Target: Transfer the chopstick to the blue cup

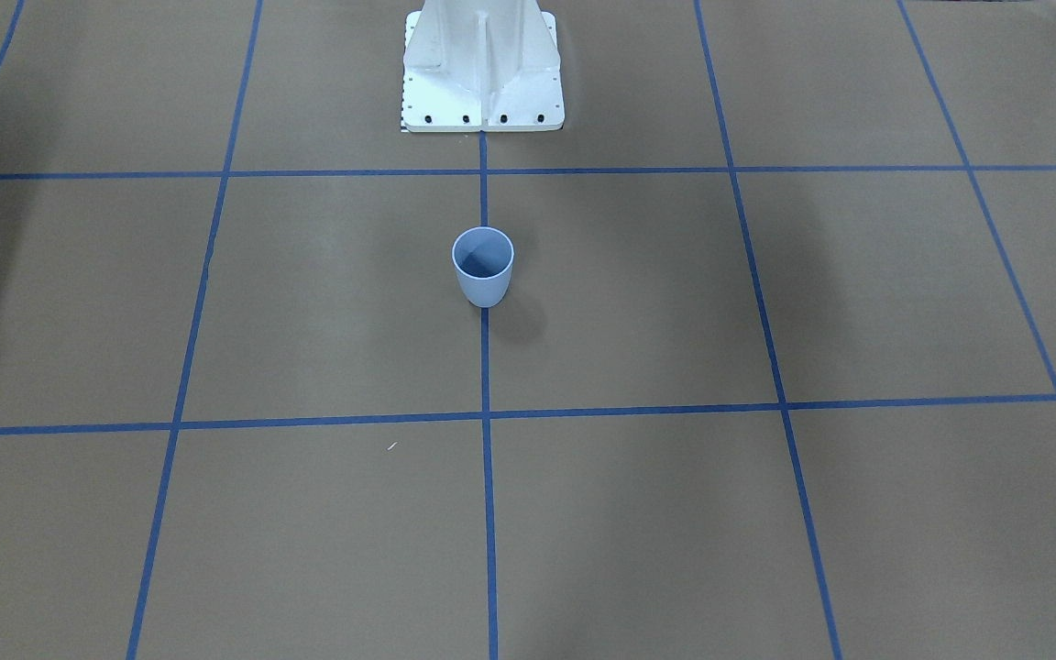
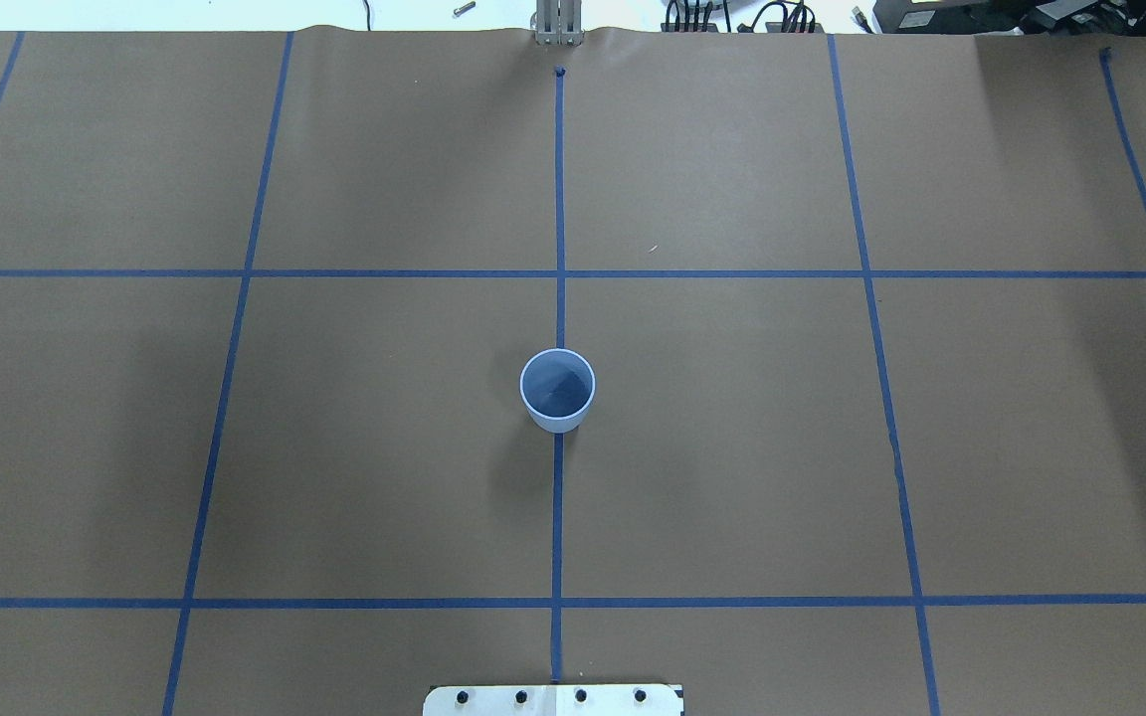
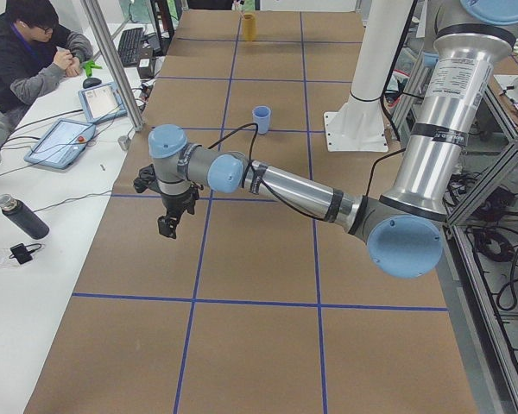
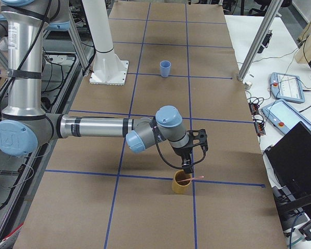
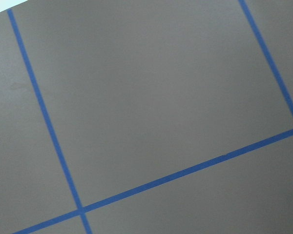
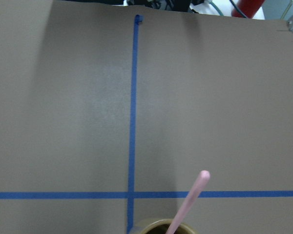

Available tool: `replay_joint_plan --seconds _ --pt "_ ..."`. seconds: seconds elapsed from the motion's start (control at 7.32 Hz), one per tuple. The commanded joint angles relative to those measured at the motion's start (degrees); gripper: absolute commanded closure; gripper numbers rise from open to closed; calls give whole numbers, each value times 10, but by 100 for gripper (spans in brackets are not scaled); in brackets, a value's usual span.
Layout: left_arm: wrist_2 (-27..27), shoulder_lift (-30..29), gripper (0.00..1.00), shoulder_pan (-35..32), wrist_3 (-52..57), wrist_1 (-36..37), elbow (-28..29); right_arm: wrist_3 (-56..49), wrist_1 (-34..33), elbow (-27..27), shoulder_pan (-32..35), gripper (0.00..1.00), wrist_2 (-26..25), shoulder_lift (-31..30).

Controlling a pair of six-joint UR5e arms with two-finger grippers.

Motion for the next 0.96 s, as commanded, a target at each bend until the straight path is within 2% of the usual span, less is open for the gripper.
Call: replay_joint_plan --seconds 0.0,0.14,0.27,0.41,0.68,0.82 --pt "-1 10 2 -7 12 0 2 48 54 -56 -2 2 -27 21" --pt "-5 10 2 -7 12 0 2 79 113 -96 -12 4 -27 30" --pt "-5 15 2 -7 12 -1 1 107 123 -100 -24 11 -27 30" --pt "-5 15 2 -7 12 -1 1 110 123 -100 -25 22 -25 30" --pt "-5 17 2 -7 12 -1 0 113 123 -100 -27 60 -24 29" --pt "-5 17 2 -7 12 -2 1 112 123 -100 -27 74 -23 28"
